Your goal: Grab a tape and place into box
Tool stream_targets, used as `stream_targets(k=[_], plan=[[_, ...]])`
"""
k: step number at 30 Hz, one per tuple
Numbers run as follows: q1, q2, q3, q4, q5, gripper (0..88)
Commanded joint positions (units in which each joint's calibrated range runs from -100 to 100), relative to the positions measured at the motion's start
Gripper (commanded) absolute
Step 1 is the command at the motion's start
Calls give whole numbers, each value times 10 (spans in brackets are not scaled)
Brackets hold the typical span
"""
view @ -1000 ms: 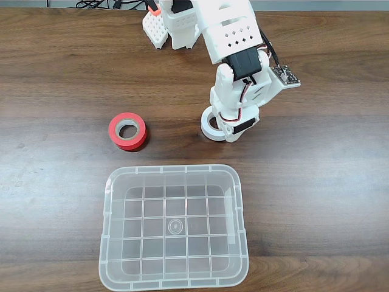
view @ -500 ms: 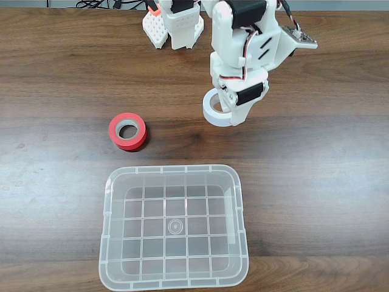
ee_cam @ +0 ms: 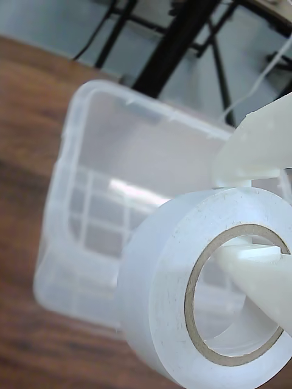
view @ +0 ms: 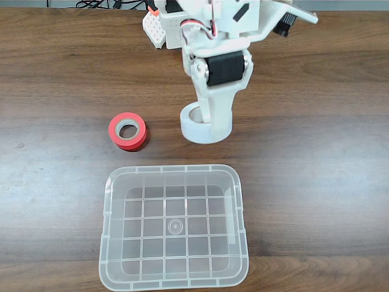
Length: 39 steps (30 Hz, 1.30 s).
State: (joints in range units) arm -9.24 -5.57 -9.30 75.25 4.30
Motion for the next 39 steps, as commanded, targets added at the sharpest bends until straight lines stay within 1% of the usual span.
stream_targets(k=[1,11,16,26,27,30,32,39], plan=[[38,119,-202,-10,3,65],[49,385,-487,-10,5,65],[49,466,-555,-11,5,65],[81,530,-566,-10,4,70],[83,534,-566,-8,4,85],[91,542,-566,-3,4,180],[95,542,-566,-3,5,220],[98,536,-566,-1,5,225]])
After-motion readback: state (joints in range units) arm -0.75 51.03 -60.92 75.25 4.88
